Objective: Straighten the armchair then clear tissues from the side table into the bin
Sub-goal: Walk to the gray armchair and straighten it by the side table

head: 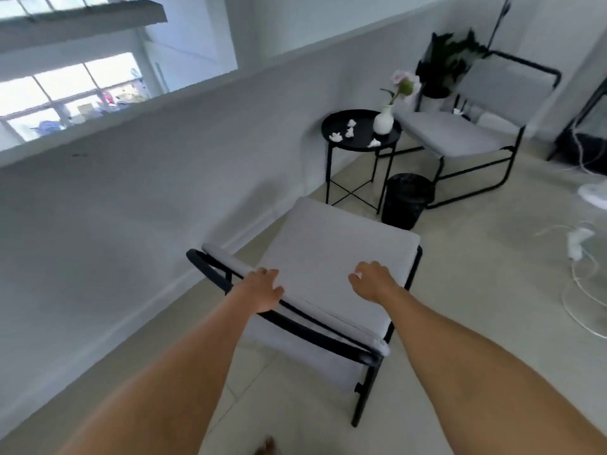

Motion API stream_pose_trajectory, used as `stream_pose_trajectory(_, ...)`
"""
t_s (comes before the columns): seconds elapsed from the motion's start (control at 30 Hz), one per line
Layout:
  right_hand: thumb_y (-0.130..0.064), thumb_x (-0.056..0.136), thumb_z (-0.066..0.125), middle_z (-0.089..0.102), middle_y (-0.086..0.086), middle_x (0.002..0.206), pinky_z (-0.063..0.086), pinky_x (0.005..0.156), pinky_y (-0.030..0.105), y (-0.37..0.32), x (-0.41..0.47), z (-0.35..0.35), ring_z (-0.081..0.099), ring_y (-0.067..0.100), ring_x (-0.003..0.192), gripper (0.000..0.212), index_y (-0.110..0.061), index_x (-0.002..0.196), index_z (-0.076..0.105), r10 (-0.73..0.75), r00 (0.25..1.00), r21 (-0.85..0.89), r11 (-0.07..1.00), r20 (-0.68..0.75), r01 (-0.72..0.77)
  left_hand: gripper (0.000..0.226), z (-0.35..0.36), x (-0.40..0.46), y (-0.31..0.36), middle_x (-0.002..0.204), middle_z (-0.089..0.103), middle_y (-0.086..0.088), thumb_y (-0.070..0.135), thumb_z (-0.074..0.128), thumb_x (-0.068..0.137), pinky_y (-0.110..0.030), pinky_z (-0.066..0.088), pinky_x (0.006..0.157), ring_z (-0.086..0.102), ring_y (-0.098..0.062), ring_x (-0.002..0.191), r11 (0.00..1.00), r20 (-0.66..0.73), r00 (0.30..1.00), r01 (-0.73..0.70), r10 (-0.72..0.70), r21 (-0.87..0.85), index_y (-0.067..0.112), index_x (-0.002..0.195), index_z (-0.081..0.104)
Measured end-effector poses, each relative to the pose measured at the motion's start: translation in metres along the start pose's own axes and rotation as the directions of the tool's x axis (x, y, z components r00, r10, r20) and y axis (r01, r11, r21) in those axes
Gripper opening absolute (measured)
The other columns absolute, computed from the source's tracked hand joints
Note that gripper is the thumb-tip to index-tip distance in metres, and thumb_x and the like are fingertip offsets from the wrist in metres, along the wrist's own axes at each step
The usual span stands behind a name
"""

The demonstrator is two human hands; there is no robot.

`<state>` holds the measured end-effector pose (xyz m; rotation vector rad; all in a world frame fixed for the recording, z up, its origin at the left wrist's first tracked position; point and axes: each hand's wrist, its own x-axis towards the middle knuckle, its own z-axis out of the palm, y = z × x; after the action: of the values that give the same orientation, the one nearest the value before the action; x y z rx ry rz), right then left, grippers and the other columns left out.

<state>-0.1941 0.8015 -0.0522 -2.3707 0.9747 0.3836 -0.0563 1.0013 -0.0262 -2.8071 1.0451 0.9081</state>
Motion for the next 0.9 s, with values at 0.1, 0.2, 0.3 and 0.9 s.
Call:
stream_pose_trajectory(0.1, -0.047, 0.099, 0.034, 0.038, 0.014, 0.146, 0.034, 0.111, 0.038, 0.010, -0.010, 0.017, 0.036, 0.031, 0.133, 0.057, -0.011, 0.143, 0.039, 0.131, 0.991, 0.157, 0.979, 0.001, -0.129, 0.060, -0.007, 0.025, -0.008, 0.159, 0.019, -0.011, 0.038, 0.031, 0.100, -0.042, 0.026, 0.117, 0.025, -0.030, 0.144, 0.991, 0.033, 0.993, -0.118, 0.116, 0.060, 0.016, 0.152, 0.014)
stream_pose_trajectory(0.2, -0.056, 0.094, 0.039, 0.039, 0.011, 0.148, 0.032, 0.114, 0.036, 0.019, -0.025, 0.046, 0.037, 0.027, 0.135, 0.061, -0.017, 0.142, 0.043, 0.223, 0.975, 0.312, 0.926, 0.001, -0.212, 0.060, -0.004, 0.043, -0.018, 0.159, 0.021, -0.010, 0.042, 0.030, 0.099, -0.043, 0.025, 0.118, 0.023, -0.029, 0.144, 0.971, 0.066, 0.976, -0.213, 0.207, 0.109, 0.016, 0.152, 0.017)
stream_pose_trajectory(0.3, -0.056, 0.093, 0.042, 0.042, 0.005, 0.149, 0.027, 0.117, 0.033, 0.024, -0.039, 0.070, 0.038, 0.022, 0.137, 0.057, -0.023, 0.140, 0.047, 0.237, 0.971, 0.417, 0.887, -0.039, -0.200, 0.062, 0.005, 0.055, -0.025, 0.157, 0.025, -0.007, 0.049, 0.028, 0.098, -0.046, 0.026, 0.117, 0.023, -0.027, 0.145, 0.949, 0.043, 0.959, -0.284, 0.281, 0.137, 0.018, 0.150, 0.023)
stream_pose_trajectory(0.9, -0.062, 0.084, 0.042, 0.072, -0.009, 0.091, 0.051, 0.093, 0.032, 0.035, -0.053, 0.125, 0.063, 0.012, 0.097, 0.044, -0.033, 0.088, 0.075, 0.200, 0.928, 0.586, 0.810, -0.316, 0.025, 0.076, 0.072, 0.059, -0.033, 0.147, 0.046, 0.004, 0.066, 0.002, 0.084, -0.039, 0.032, 0.115, 0.036, -0.016, 0.140, 0.920, -0.171, 0.908, -0.358, 0.382, 0.158, 0.034, 0.138, 0.045)
